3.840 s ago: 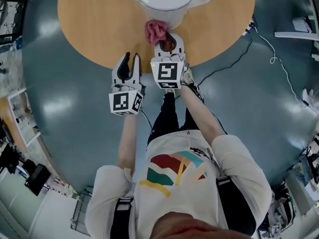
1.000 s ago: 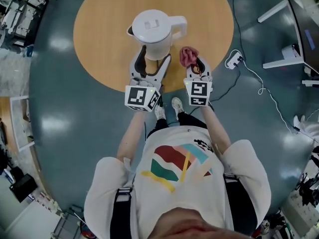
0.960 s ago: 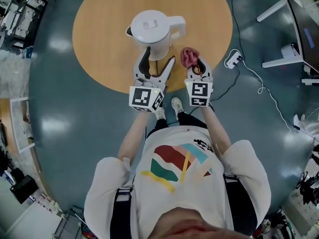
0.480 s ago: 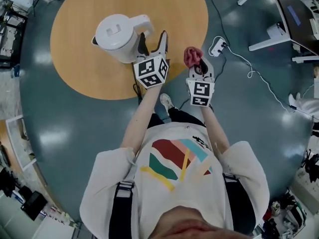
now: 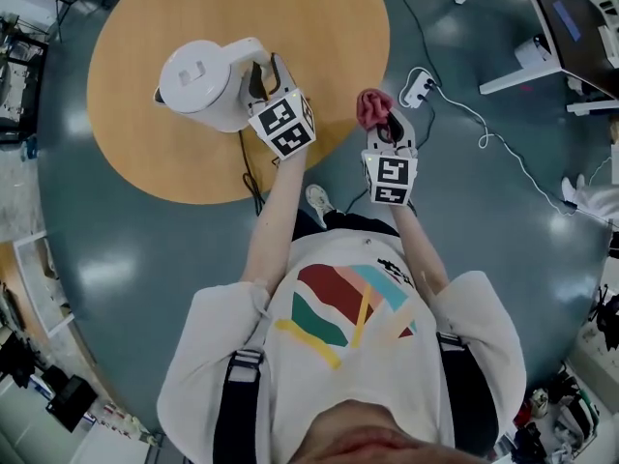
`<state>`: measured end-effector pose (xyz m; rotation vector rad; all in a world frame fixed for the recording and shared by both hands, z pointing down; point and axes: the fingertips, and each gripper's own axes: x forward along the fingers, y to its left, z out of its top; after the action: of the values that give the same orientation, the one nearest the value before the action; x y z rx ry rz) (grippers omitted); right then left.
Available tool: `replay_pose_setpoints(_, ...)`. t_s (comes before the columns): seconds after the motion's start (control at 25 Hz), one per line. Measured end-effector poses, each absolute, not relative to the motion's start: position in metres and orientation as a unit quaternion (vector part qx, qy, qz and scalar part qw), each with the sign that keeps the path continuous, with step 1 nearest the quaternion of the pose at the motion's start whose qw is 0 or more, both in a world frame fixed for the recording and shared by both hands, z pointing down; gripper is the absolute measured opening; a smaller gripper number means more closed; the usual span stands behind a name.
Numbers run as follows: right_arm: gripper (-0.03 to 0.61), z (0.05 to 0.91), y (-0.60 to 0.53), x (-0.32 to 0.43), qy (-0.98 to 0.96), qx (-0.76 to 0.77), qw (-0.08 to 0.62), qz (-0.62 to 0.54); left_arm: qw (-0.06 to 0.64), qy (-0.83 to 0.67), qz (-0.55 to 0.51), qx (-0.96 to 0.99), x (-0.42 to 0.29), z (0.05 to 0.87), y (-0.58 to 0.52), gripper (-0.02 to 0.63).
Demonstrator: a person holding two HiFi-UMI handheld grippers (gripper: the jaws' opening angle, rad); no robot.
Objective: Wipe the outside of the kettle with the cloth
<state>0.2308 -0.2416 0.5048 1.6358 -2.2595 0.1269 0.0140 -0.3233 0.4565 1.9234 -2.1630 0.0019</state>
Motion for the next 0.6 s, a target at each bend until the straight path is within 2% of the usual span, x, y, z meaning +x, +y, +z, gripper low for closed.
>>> replay_pose_setpoints(0.32,0.048,0.492,-0.254,0.184,-0.837,0.522,0.161,0.025,0.103,-0.704,0.027,0.702,0.024,0.456,-0.3,0.17)
replay_pose_setpoints(0.6,0.047,0.475,-0.238,0.139,-0.868,0.474,0.146,-0.004,0.081,-0.671,0.031,0.736,0.033,0.454,-0.224,0.164)
